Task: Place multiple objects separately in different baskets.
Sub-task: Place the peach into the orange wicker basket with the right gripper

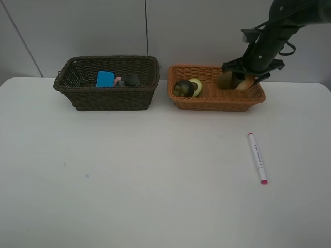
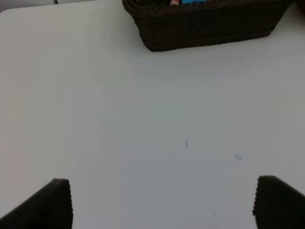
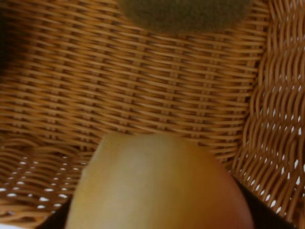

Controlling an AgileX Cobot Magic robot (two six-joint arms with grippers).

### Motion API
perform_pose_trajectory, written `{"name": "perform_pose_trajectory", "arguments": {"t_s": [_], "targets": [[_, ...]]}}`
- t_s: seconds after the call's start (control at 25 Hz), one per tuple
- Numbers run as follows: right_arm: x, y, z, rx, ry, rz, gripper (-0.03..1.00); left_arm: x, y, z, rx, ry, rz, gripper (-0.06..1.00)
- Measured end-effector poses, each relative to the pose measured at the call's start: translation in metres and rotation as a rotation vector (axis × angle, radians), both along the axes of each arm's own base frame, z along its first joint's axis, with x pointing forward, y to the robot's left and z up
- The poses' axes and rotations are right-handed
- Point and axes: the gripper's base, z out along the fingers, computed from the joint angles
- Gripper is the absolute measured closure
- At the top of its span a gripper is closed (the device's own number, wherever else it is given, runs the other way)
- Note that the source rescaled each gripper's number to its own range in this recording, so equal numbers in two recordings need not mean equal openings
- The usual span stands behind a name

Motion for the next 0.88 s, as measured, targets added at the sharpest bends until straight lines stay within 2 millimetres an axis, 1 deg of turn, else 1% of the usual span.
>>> {"name": "perform_pose_trajectory", "arguments": {"t_s": [0.08,0.2,0.24,0.28,0.32,0.36,0.4,0.44,0.52,0.72,0.76,0.88], "targets": [[0.002,-0.001,-0.002,0.005,-0.007,-0.004,0.46,0.000,0.000,0.000,0.000,0.000,0.000,0.02],[0.005,0.001,-0.001,0.027,-0.044,-0.011,0.45,0.000,0.000,0.000,0.000,0.000,0.000,0.02],[0.006,0.002,0.000,0.038,-0.055,-0.015,0.37,0.000,0.000,0.000,0.000,0.000,0.000,0.02],[0.007,0.002,0.000,0.039,-0.060,-0.015,0.28,0.000,0.000,0.000,0.000,0.000,0.000,0.02],[0.007,0.002,0.000,0.039,-0.062,-0.015,0.16,0.000,0.000,0.000,0.000,0.000,0.000,0.02],[0.007,0.002,0.000,0.040,-0.064,-0.015,0.08,0.000,0.000,0.000,0.000,0.000,0.000,0.02],[0.007,0.002,0.000,0.039,-0.064,-0.015,0.04,0.000,0.000,0.000,0.000,0.000,0.000,0.02],[0.007,0.002,0.000,0.039,-0.064,-0.015,0.02,0.000,0.000,0.000,0.000,0.000,0.000,0.02],[0.007,0.002,0.000,0.039,-0.064,-0.015,-0.01,0.000,0.000,0.000,0.000,0.000,0.000,0.02],[0.005,0.001,0.000,0.036,-0.043,-0.016,-0.01,0.000,0.000,0.000,0.000,0.000,0.000,0.02],[0.003,0.001,0.002,0.034,-0.031,-0.016,-0.01,0.000,0.000,0.000,0.000,0.000,0.000,0.02],[-0.006,0.000,0.014,0.026,0.016,-0.017,-0.01,0.000,0.000,0.000,0.000,0.000,0.000,0.02]]}}
